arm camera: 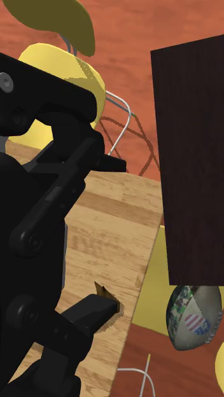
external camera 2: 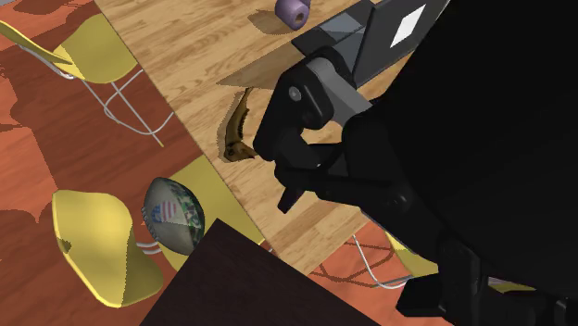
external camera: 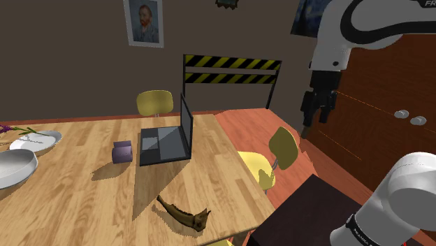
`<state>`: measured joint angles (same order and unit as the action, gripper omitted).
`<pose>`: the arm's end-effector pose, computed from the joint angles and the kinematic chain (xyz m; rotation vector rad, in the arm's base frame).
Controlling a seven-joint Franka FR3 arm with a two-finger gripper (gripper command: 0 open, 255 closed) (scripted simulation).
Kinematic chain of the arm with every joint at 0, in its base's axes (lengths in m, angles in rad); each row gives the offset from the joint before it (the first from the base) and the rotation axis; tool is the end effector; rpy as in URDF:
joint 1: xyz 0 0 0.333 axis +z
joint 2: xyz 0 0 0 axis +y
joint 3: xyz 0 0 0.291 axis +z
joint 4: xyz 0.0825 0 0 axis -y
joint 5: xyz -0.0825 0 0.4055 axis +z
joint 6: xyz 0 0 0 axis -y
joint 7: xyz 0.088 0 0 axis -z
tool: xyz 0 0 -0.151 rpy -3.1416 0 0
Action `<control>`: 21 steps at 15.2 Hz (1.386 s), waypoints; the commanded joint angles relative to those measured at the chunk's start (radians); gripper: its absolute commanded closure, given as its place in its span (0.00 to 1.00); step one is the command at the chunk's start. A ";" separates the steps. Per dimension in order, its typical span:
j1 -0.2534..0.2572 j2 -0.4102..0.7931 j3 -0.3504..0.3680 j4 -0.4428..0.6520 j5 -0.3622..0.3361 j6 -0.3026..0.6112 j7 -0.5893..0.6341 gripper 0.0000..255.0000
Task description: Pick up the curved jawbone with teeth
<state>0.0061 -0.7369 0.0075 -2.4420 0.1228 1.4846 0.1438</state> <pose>0.3312 0.0239 0.4659 -3.0144 0.2048 0.3473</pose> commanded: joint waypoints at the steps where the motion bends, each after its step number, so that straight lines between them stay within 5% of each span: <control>1: 0.000 0.000 0.000 0.000 0.000 0.000 0.000 0.00; 11: 0.077 0.221 0.111 -0.092 0.084 0.358 0.012 0.00; 21: 0.140 0.559 0.218 -0.042 0.115 0.692 0.032 0.00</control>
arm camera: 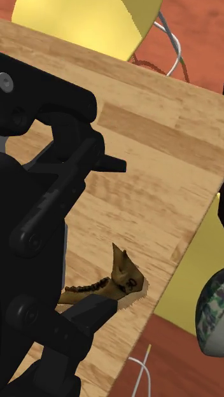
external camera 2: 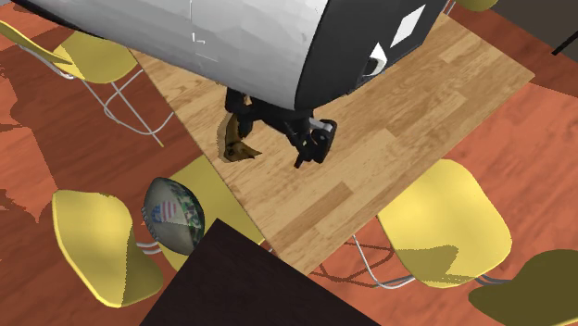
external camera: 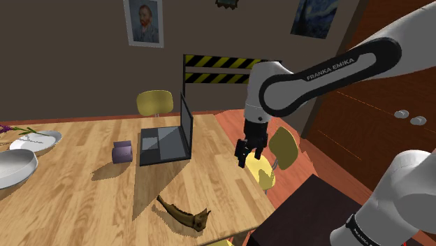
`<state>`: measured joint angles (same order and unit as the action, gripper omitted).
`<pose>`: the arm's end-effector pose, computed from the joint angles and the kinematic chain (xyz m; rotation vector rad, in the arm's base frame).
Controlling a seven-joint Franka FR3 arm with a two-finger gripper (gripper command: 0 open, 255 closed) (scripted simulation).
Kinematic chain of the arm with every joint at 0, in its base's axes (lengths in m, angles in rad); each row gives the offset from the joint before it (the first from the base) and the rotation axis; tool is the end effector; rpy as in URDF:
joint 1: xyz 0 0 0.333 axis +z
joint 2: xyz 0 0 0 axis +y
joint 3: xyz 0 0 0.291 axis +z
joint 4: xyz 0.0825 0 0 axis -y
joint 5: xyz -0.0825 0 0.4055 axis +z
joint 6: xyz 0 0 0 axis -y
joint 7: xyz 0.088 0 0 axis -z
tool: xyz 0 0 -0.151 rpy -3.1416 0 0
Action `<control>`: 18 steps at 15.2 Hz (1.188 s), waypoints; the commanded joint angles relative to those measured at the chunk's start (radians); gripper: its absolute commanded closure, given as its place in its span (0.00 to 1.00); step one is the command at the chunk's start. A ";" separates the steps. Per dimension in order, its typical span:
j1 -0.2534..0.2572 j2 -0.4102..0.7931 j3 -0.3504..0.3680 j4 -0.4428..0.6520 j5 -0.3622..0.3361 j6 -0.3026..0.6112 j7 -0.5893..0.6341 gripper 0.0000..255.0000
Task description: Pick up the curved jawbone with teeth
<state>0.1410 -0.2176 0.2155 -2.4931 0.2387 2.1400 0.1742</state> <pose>0.4151 0.1694 0.2723 -3.0253 -0.0473 0.2570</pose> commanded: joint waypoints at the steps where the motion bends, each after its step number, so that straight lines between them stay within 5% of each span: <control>1: 0.011 0.077 0.019 0.022 -0.003 0.066 0.006 0.00; 10: 0.071 0.425 0.070 0.190 -0.092 0.282 0.077 0.00; 18: 0.171 0.727 0.049 0.420 -0.207 0.380 0.149 0.00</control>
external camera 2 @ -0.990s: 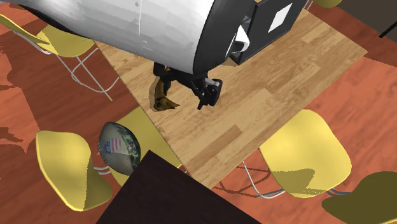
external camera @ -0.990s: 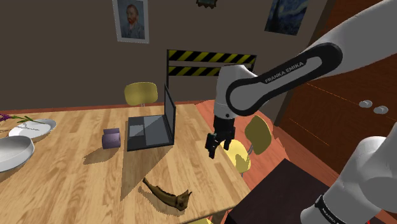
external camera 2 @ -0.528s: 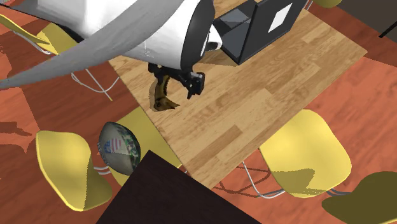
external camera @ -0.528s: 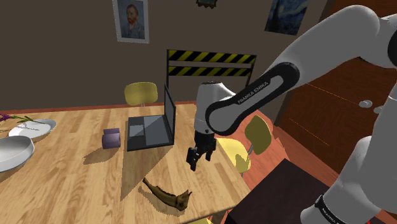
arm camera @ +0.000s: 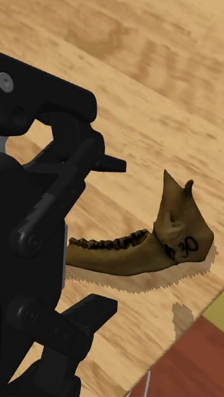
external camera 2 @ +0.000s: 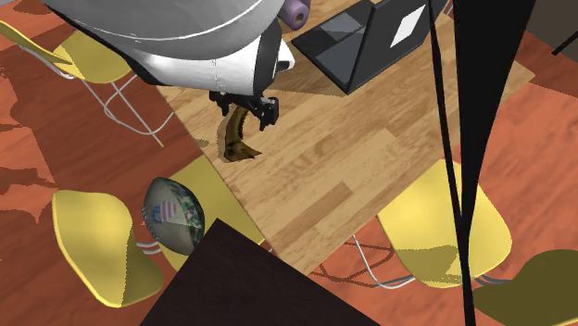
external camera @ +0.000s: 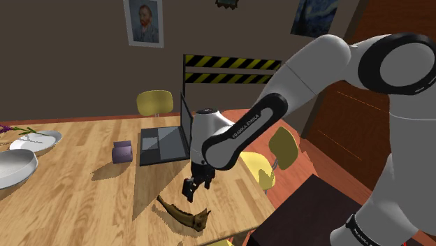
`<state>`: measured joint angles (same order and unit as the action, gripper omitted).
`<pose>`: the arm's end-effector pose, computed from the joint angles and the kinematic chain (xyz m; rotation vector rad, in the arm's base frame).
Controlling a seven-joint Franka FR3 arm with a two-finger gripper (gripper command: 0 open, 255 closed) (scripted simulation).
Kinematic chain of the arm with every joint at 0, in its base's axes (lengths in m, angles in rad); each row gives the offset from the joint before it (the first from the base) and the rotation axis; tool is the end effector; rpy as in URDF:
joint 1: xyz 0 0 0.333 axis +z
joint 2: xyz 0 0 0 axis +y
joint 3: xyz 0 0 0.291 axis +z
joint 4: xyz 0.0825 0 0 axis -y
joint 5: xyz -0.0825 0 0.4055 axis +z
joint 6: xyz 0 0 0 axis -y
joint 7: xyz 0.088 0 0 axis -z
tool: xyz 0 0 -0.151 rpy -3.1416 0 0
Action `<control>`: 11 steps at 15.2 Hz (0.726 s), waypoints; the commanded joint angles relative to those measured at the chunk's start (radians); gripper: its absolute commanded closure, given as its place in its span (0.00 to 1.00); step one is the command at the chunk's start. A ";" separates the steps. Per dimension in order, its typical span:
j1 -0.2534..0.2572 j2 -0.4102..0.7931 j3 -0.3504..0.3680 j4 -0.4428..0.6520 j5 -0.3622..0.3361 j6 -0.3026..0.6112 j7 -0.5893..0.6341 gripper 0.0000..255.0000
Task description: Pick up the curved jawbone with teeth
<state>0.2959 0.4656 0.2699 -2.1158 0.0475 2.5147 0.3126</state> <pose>0.4759 0.3164 0.1098 -3.0122 -0.2863 0.1669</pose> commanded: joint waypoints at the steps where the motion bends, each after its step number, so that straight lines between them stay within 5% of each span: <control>1: 0.031 0.081 -0.010 0.077 -0.028 0.011 0.017 0.00; 6: 0.104 0.265 -0.035 0.267 -0.078 0.022 0.041 0.00; 11: 0.112 0.313 -0.043 0.287 -0.084 0.051 0.040 0.00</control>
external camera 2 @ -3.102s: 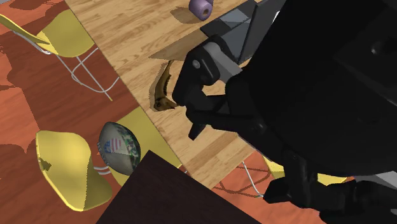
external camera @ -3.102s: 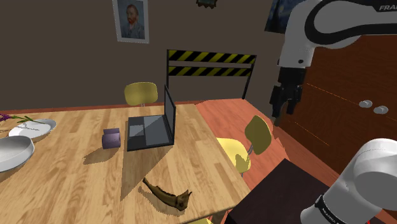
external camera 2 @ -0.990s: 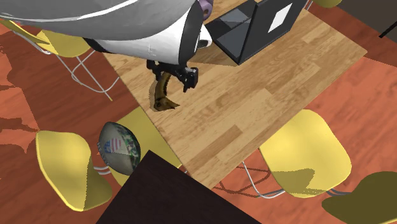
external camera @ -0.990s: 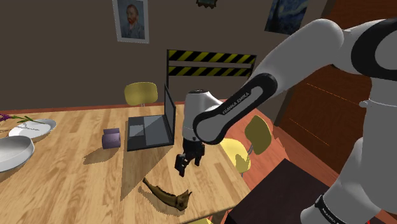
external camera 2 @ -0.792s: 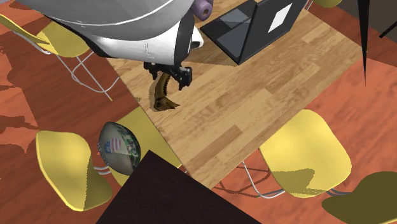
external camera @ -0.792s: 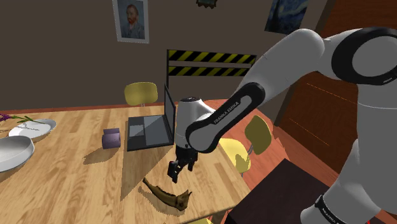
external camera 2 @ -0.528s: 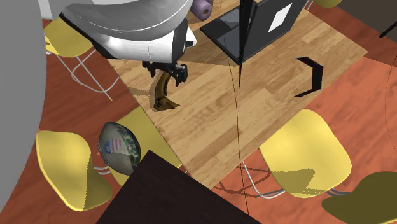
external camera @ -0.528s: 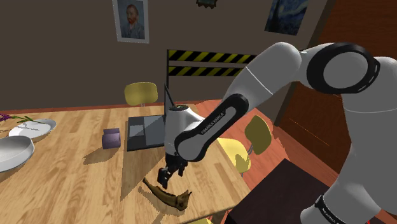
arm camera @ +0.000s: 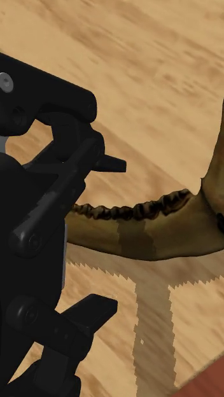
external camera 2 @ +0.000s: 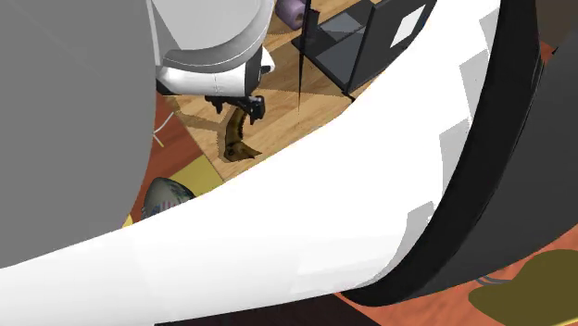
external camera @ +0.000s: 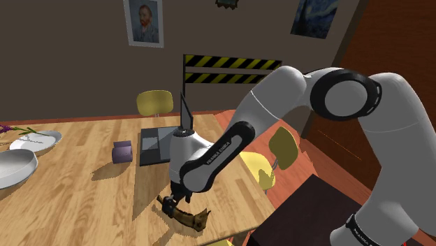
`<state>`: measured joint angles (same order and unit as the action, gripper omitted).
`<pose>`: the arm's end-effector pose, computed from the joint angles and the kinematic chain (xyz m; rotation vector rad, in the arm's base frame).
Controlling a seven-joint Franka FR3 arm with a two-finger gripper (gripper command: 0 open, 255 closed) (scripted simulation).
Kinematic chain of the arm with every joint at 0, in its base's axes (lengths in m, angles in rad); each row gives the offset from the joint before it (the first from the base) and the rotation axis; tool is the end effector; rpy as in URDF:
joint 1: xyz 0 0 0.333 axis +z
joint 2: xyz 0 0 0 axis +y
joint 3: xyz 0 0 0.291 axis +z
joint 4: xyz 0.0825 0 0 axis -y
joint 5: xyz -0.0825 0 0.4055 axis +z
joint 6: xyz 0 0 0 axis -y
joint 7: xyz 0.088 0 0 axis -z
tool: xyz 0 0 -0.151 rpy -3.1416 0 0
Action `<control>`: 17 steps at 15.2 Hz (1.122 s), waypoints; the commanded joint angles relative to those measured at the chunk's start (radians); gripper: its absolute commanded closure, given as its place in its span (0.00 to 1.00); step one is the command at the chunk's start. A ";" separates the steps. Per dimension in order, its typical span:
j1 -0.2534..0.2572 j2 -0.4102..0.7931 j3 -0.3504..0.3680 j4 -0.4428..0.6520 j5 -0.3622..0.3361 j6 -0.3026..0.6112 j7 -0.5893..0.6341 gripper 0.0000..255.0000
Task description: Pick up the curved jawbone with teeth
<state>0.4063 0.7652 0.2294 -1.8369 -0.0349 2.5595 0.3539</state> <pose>0.5003 0.3786 0.0375 -3.0024 -0.3788 0.1310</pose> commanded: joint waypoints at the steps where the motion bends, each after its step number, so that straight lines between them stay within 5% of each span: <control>1: 0.003 0.026 -0.004 0.013 -0.003 0.013 -0.001 0.00; 5: 0.007 0.057 -0.009 0.026 -0.007 0.031 -0.002 0.00; 6: 0.007 0.056 -0.009 0.026 -0.007 0.031 -0.002 1.00; 17: 0.004 0.033 -0.006 0.015 -0.004 0.017 -0.002 1.00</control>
<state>0.4118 0.8085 0.2221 -1.8158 -0.0404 2.5820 0.3523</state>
